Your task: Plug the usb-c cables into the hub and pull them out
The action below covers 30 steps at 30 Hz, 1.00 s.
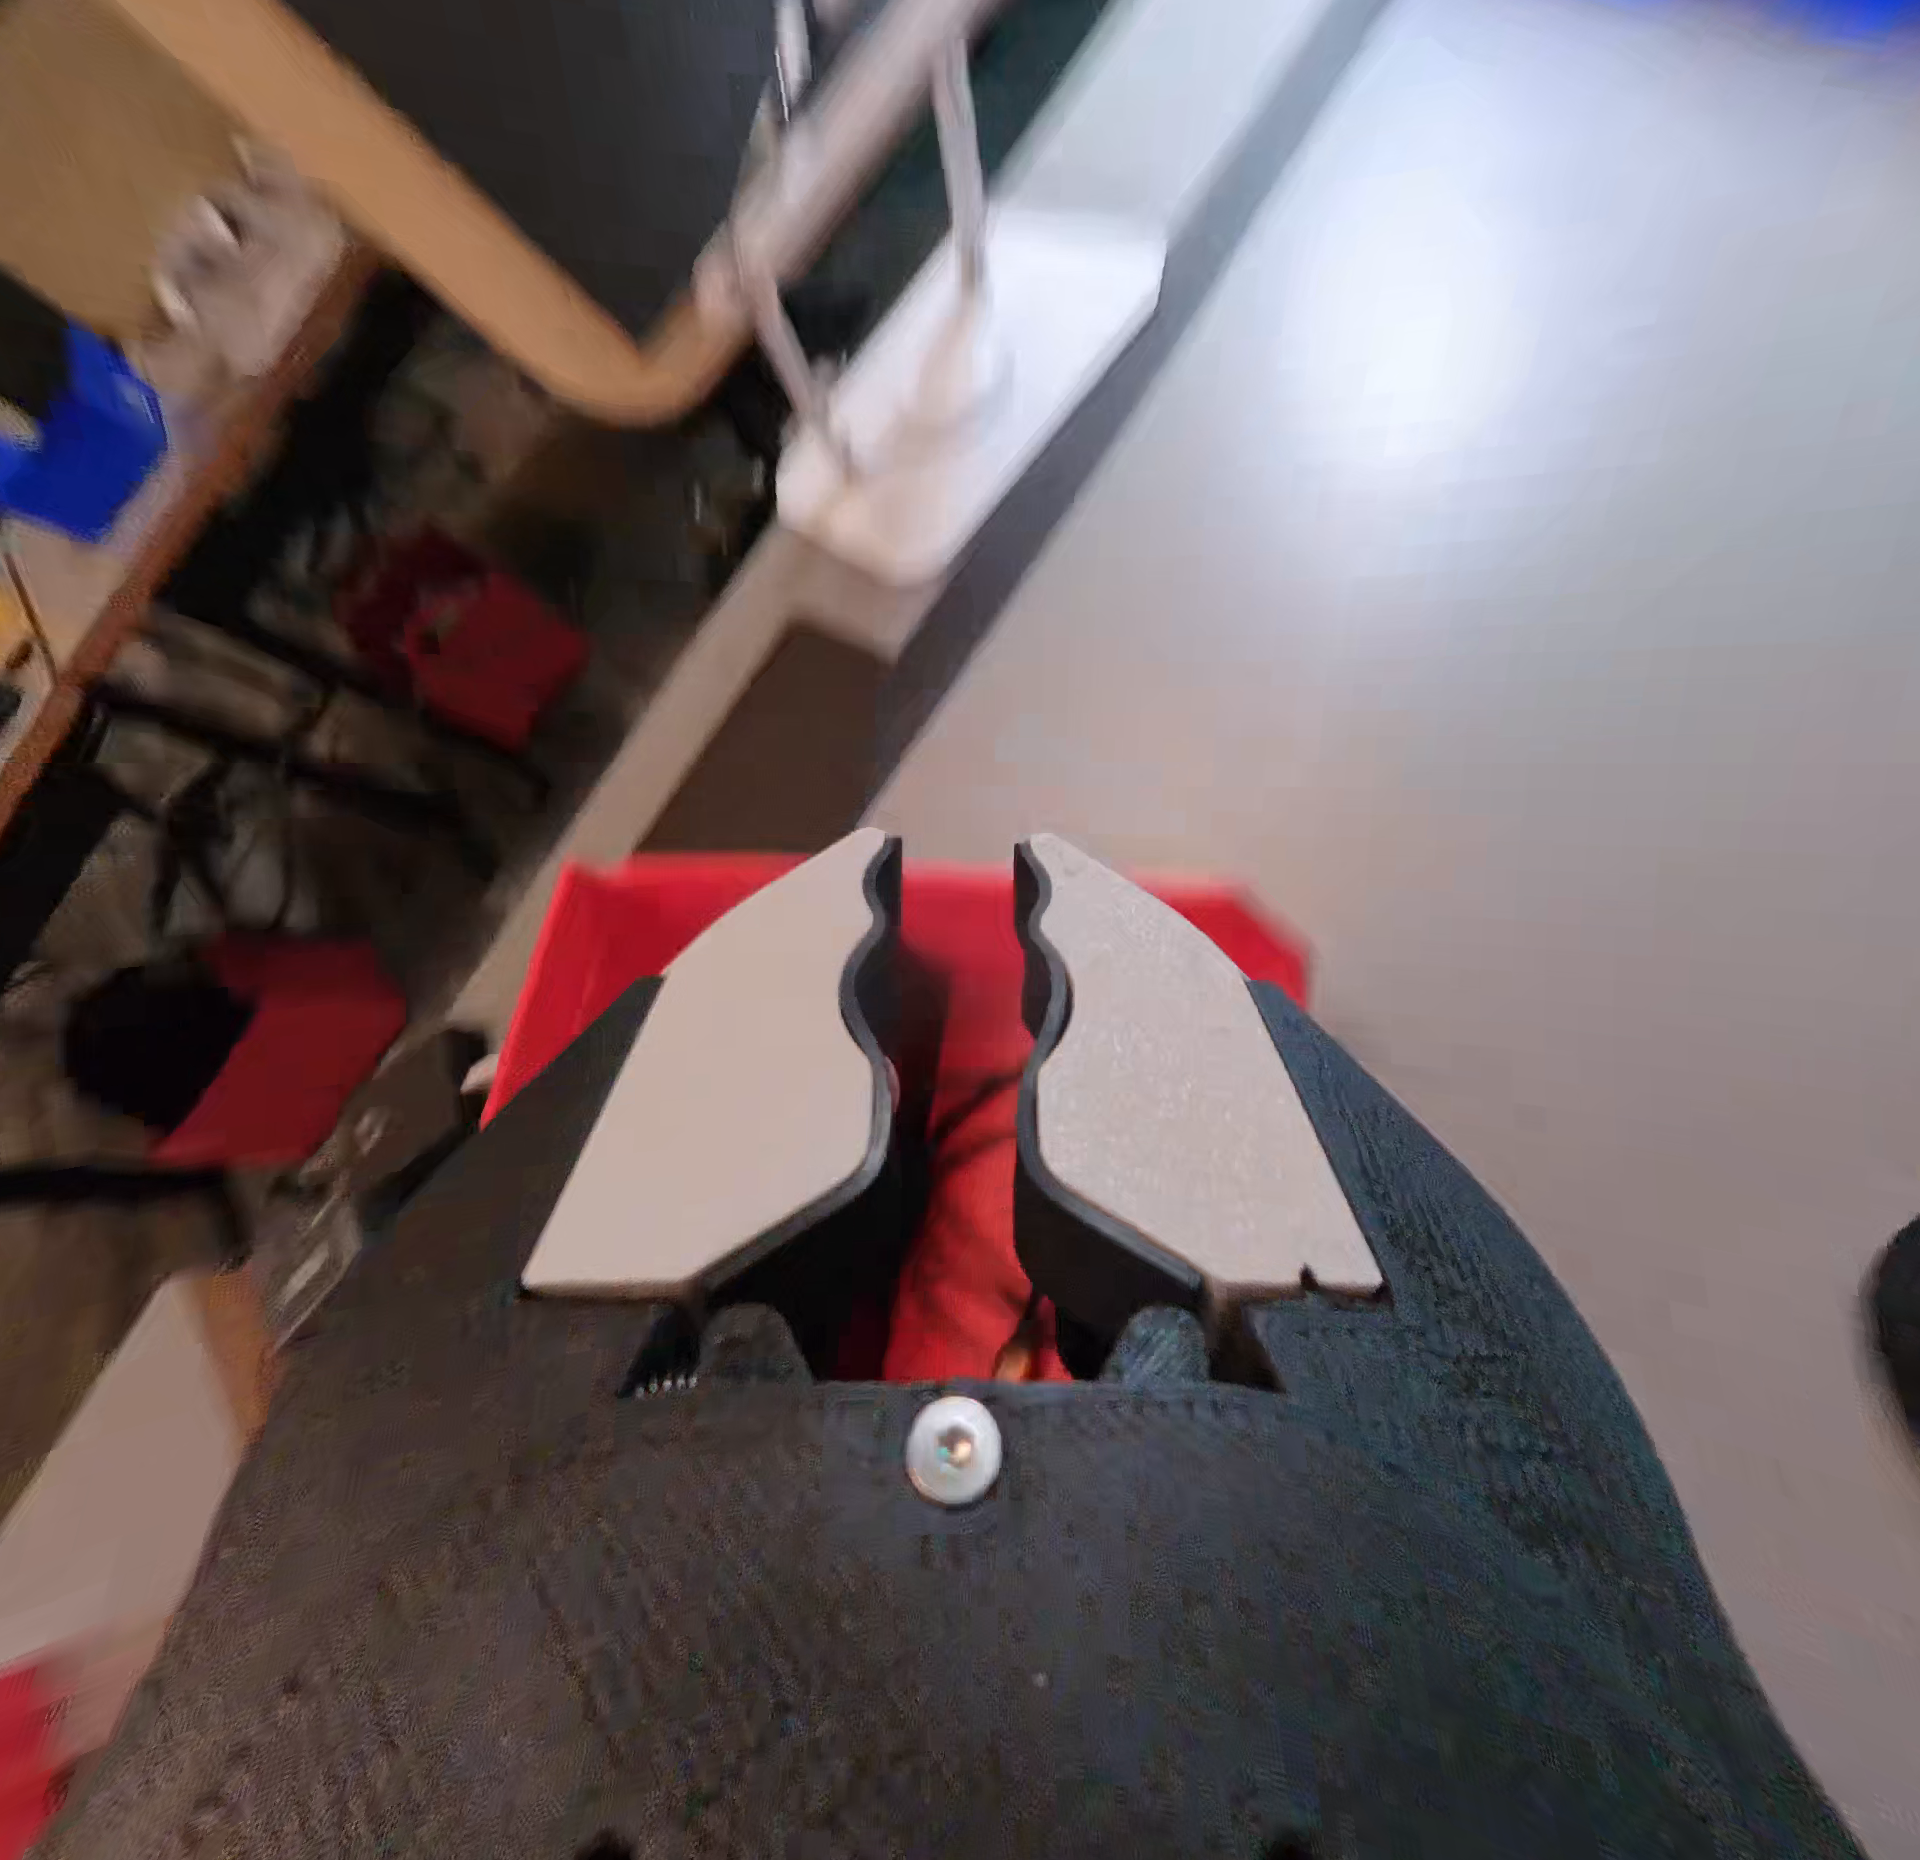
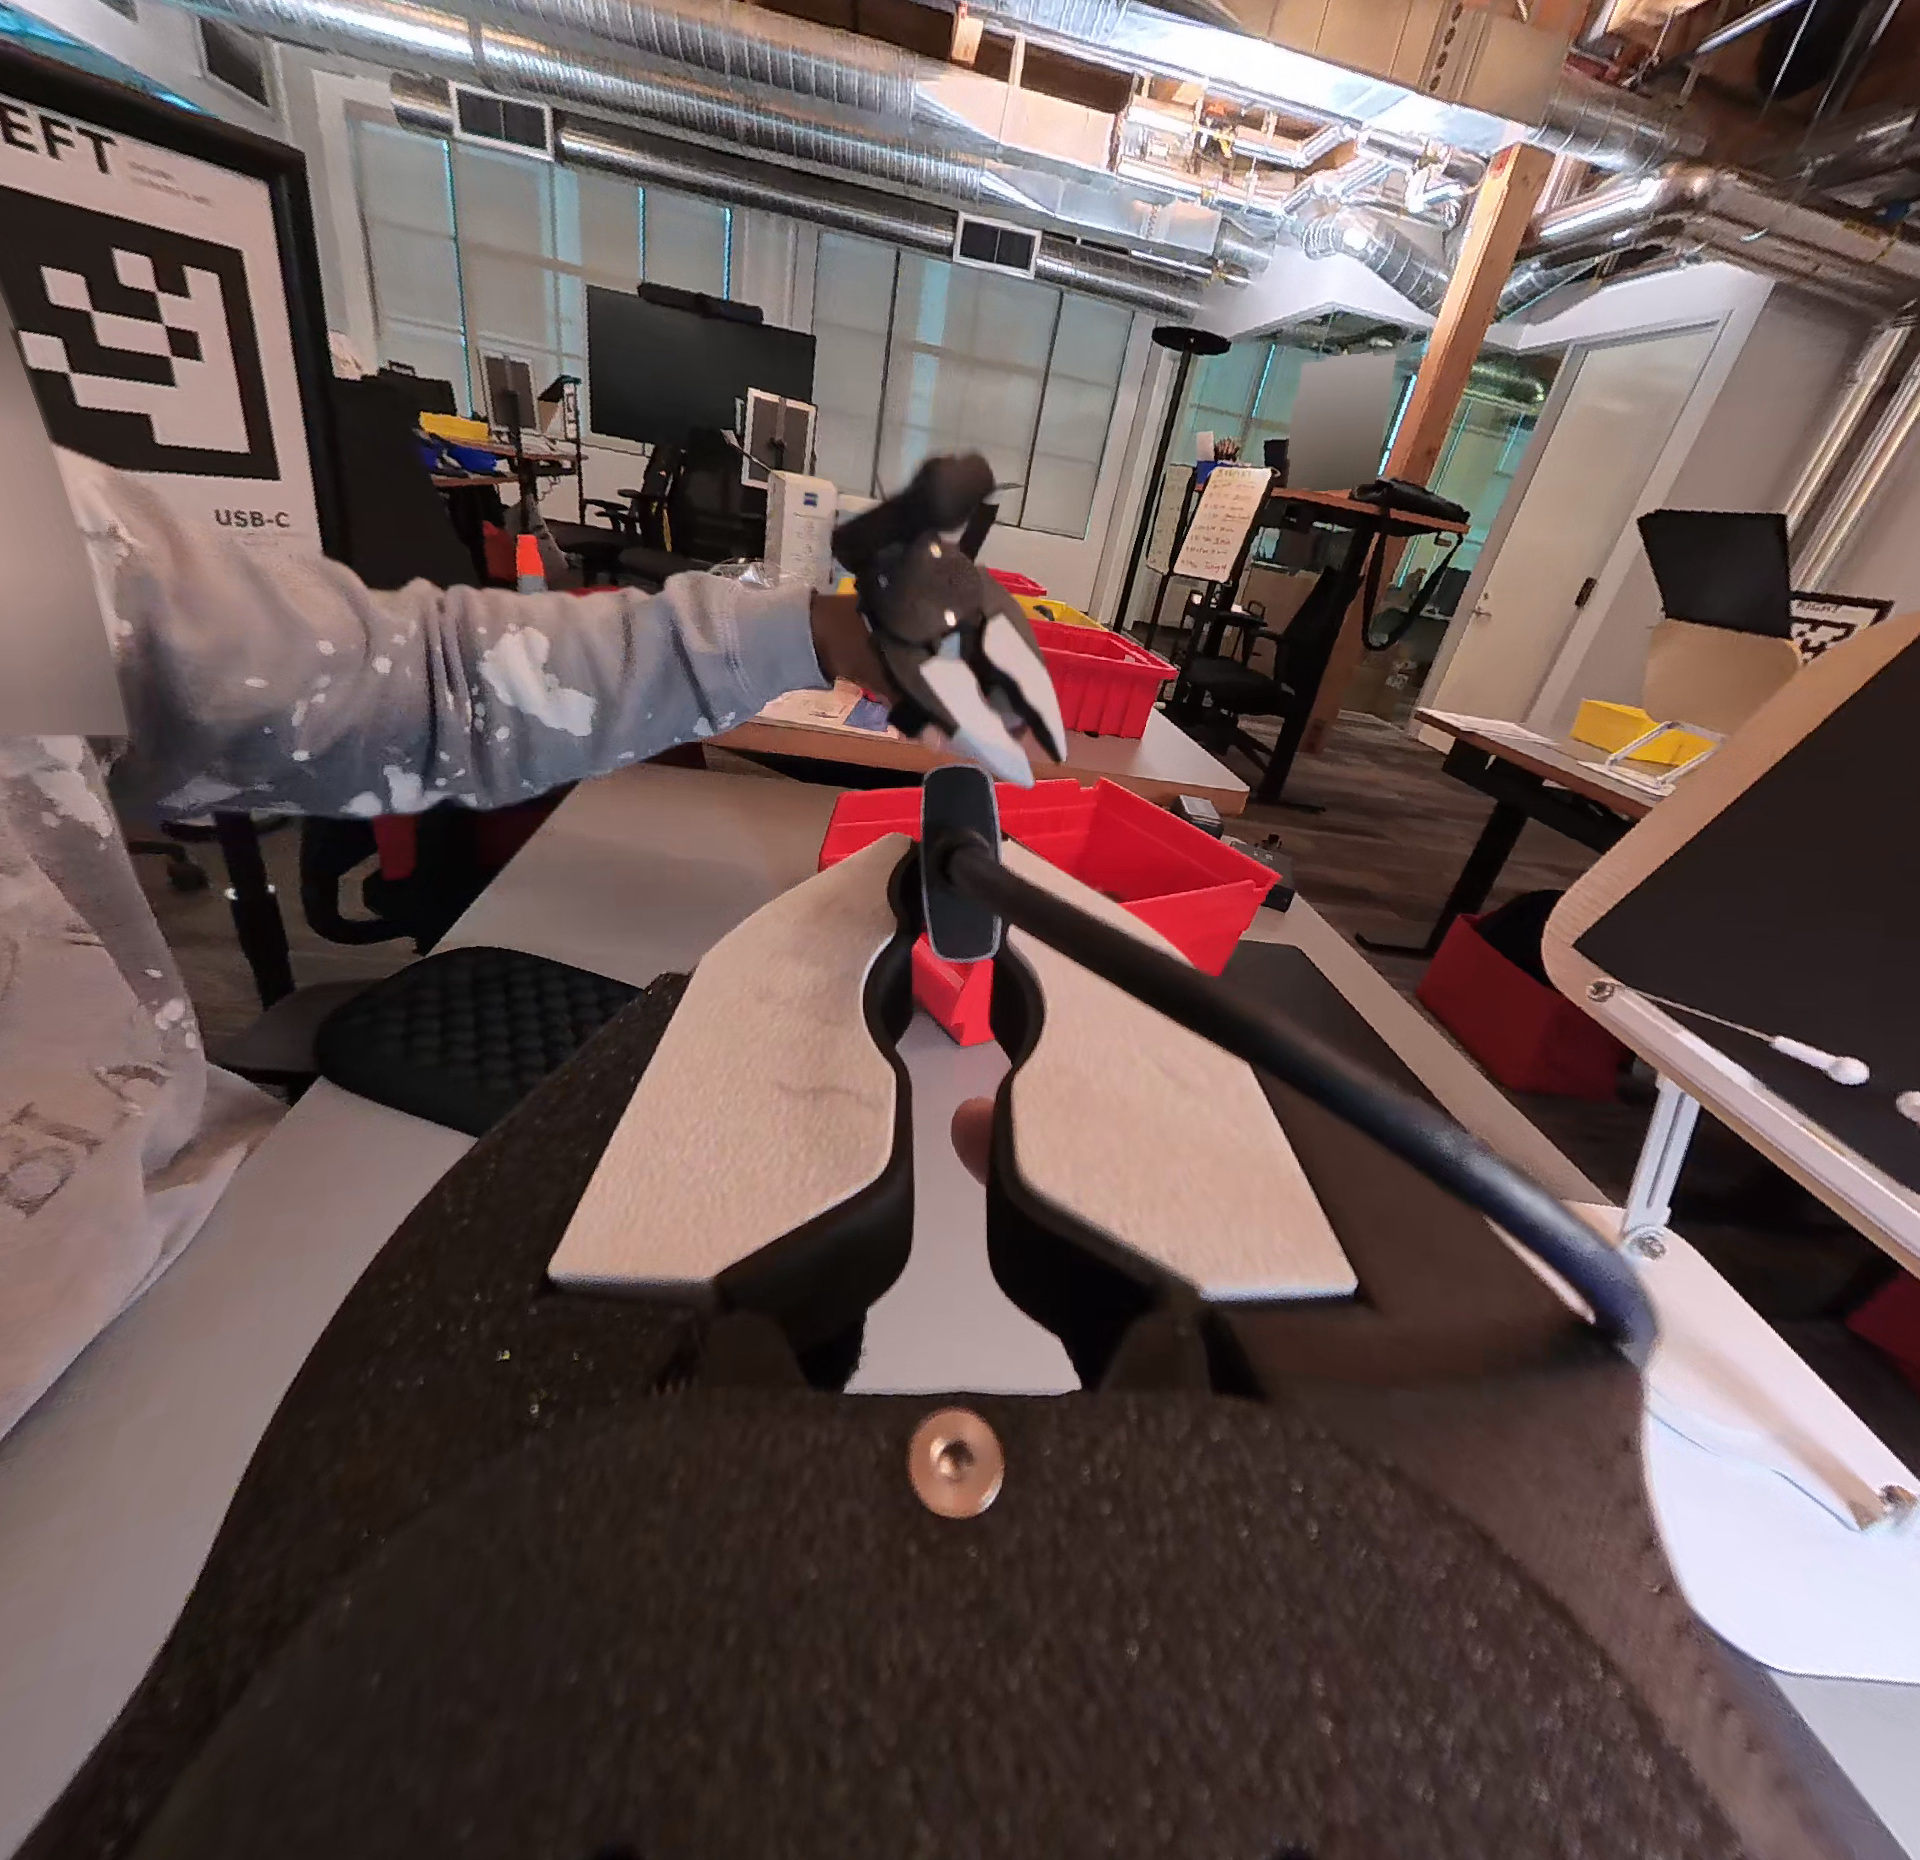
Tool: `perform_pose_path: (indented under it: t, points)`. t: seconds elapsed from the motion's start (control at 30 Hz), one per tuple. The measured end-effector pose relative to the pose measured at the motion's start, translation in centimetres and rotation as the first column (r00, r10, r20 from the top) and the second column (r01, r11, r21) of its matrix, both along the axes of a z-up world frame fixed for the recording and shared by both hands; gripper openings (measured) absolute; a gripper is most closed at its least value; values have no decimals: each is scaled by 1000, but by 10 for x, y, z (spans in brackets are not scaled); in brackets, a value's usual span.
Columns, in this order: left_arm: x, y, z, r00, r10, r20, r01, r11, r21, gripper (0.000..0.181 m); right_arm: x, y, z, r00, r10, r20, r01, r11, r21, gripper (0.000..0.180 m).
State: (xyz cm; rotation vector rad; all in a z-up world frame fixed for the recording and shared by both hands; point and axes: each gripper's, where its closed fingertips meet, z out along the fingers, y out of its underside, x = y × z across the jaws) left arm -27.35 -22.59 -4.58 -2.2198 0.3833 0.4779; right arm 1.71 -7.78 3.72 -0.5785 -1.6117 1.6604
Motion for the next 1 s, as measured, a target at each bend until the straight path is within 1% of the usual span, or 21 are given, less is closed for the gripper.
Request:
perform_pose_path:
  t: [0.07,0.17,0.27,0.37,0.4,0.47,0.5,0.53,0.57,0.63,0.7,0.83,0.9,1.0]
  points:
    - [-24,-16,-44,996,15,-83,-32,979,-200,23,-3,0,-4,1000,1,12,-1,1000,-1,10]
    - [-48,-30,-96,984,-17,-179,-58,914,-402,26,-6,0,-8,1000,1,26,-1,1000,-5,10]
    - [-58,-31,-129,966,-89,-241,-49,858,-512,33,-7,2,-12,999,-3,39,3,1000,-11,10]
    - [-67,-28,-146,908,-203,-366,-67,793,-606,44,-9,4,-16,999,-5,52,6,1000,-19,10]
    - [-70,-25,-148,885,-238,-400,-72,779,-622,44,-10,6,-17,998,-7,57,8,1000,-22,10]
    - [-73,-19,-149,843,-295,-450,-69,770,-634,36,-12,8,-20,998,-9,65,11,1000,-27,10]
    - [-74,-16,-147,833,-306,-462,-64,775,-629,27,-12,9,-21,998,-11,69,13,1000,-28,10]
    - [-74,-14,-143,829,-309,-466,-57,783,-620,12,-13,10,-22,997,-14,73,16,999,-29,10]
    - [-75,-13,-139,831,-300,-468,-58,790,-610,2,-13,11,-23,997,-18,75,20,999,-28,10]
    - [-77,-13,-124,864,-243,-441,-64,816,-575,1,-13,14,-22,997,-24,75,27,999,-31,10]
    - [-79,-12,-99,896,-170,-410,-65,863,-501,0,-11,17,-19,997,-25,67,28,999,-42,10]
    - [-84,-20,-47,914,-73,-400,-90,922,-375,0,-8,19,-13,998,-22,51,25,998,-62,10]
    - [-77,-26,-48,927,-98,-361,-61,912,-405,4,-7,18,-11,999,-18,47,21,997,-68,10]
    - [-64,-29,-80,924,-173,-340,-23,864,-503,12,-5,15,-8,999,-14,44,17,998,-63,10]
